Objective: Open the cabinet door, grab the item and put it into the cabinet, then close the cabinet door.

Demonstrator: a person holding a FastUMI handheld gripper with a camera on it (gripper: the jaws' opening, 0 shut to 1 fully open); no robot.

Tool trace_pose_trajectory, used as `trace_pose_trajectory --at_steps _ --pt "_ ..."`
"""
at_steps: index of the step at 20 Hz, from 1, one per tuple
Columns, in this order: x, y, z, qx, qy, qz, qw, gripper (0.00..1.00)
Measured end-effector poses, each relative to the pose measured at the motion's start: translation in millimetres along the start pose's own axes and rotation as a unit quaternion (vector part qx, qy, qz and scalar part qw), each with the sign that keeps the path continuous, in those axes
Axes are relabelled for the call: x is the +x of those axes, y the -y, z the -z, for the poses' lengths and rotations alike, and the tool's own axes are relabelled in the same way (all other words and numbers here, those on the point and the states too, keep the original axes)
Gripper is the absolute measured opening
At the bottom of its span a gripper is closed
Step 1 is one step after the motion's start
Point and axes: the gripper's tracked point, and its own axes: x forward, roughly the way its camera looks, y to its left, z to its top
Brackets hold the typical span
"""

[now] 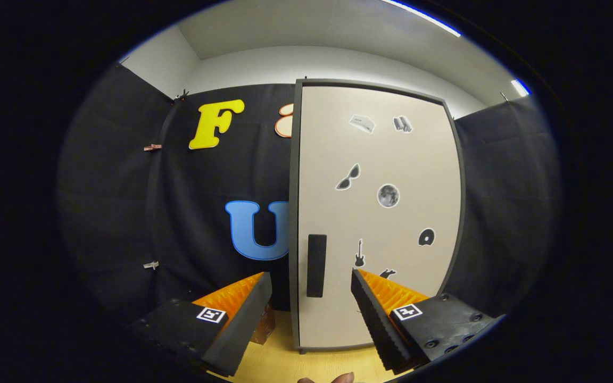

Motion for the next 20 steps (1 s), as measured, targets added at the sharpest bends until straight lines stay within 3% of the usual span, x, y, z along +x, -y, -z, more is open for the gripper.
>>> trace_pose_trajectory --at_steps 9,10,13,14,15,17,18,19,20 --pt "102.7 12.1 33.1 0.018 -0.019 0.027 0.999 0.97" --pt "111.9 14.3 36.7 0.02 -0.023 0.03 0.999 0.93" --pt "129.1 16.6 44.6 0.025 -0.028 0.034 0.999 0.62" --pt "131.1 15.1 46.1 0.029 -0.032 0.031 0.999 0.46" --pt "133.6 15.7 46.4 0.028 -0.028 0.03 0.999 0.4" --pt "132.0 15.7 46.4 0.021 -0.023 0.026 0.999 0.4" --pt "132.4 15.9 45.5 0.014 -0.02 0.022 0.999 0.31" --pt "130.4 15.7 46.7 0.014 -0.023 0.021 0.999 0.31" --pt "128.0 16.5 46.6 0.011 -0.022 0.021 0.999 0.23"
